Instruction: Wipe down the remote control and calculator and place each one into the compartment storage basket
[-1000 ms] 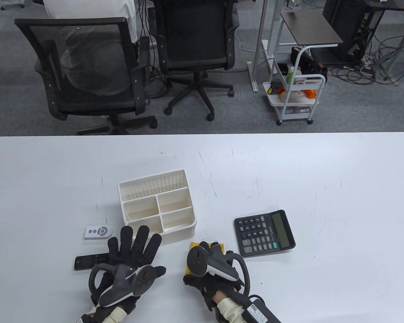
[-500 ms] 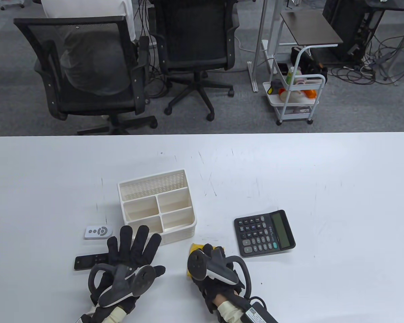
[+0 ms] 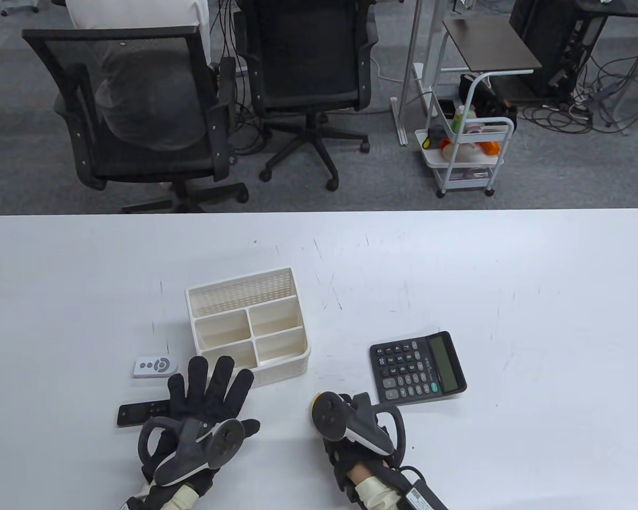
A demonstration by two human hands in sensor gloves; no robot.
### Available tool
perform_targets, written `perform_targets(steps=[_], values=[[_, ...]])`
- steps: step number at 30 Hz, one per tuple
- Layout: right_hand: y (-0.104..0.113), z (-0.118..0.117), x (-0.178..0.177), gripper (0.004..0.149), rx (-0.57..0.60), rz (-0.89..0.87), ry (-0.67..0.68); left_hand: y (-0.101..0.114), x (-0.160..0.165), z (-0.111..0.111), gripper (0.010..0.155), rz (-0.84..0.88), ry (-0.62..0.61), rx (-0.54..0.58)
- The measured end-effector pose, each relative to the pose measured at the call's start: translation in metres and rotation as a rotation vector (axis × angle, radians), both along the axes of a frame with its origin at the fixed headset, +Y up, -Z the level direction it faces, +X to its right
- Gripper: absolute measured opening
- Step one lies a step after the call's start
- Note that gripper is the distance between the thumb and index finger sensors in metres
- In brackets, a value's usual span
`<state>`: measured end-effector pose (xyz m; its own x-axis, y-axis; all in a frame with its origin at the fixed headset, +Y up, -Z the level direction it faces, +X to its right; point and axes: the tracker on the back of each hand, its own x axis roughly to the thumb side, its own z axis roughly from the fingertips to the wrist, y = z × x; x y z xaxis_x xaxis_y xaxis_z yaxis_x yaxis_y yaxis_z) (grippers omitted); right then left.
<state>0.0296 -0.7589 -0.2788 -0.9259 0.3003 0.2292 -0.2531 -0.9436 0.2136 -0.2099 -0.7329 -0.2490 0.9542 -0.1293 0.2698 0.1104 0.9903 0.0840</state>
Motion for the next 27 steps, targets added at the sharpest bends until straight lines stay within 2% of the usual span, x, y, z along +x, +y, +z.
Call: perform_targets(steps=[7,14,27], values=[[0.021,0.001,0.022,0.046,0.004,-0.288,-0.06,-0.001,-0.001,-0.001,0.077,-0.001,0.007,-0.018],[0.026,0.007,0.027,0.047,0.107,-0.581,-0.062,0.001,-0.004,-0.001,0.077,0.012,0.016,-0.022],[0.041,0.029,0.015,0.047,0.346,-0.721,-0.005,0.008,-0.019,-0.002,0.077,0.044,0.063,-0.005]])
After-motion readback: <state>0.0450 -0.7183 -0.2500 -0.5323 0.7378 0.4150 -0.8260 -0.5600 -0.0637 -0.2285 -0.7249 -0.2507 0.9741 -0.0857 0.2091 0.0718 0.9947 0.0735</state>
